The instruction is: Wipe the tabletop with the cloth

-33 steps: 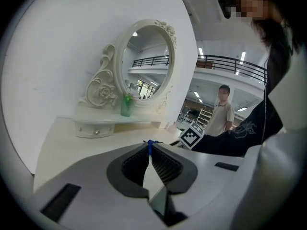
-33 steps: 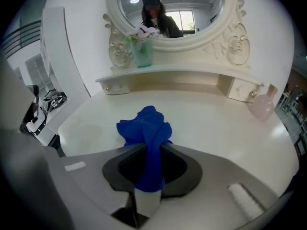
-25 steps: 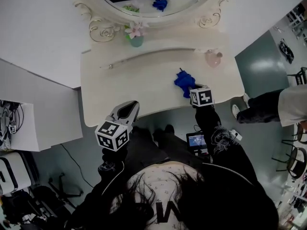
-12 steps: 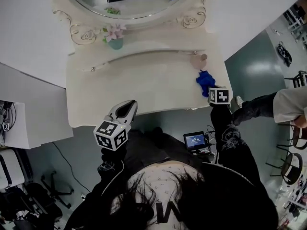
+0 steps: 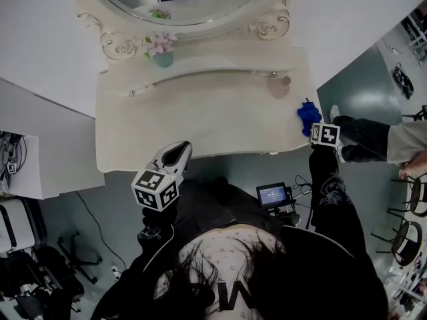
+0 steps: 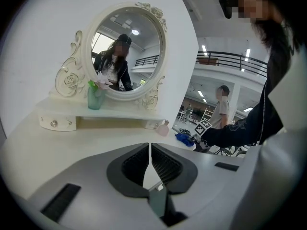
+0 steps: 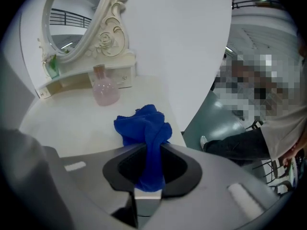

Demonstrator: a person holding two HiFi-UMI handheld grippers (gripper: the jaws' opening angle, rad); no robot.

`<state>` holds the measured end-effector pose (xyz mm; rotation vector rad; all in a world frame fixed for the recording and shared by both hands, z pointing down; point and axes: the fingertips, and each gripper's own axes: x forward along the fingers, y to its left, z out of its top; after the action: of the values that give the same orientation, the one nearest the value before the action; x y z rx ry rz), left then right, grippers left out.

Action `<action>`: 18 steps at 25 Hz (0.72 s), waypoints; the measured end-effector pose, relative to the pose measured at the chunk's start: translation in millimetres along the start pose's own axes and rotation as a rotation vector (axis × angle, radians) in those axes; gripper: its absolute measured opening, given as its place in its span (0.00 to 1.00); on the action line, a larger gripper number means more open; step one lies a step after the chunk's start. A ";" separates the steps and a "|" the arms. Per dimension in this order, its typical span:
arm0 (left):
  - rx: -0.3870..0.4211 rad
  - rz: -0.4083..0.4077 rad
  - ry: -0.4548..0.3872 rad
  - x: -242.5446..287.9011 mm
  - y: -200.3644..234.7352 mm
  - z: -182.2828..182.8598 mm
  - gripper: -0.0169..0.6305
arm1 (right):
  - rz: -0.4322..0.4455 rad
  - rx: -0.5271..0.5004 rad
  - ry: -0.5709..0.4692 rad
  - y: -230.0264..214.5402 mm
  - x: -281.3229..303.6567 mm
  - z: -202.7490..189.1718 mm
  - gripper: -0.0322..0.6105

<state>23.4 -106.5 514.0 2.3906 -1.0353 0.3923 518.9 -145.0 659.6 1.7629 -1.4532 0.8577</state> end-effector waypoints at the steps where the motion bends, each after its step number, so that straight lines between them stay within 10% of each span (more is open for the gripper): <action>1: 0.000 0.005 -0.002 -2.4 1.7 0.4 0.03 | -0.006 0.004 0.001 -0.8 -2.5 -0.7 0.18; 18: -0.035 0.052 -0.032 -102.3 87.8 -6.4 0.03 | 0.277 0.017 -0.157 226.2 -96.7 28.3 0.18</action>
<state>-110.5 -93.3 502.9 2.3494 -1.1112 0.3526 282.6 -148.5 585.5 1.6966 -1.8292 0.8880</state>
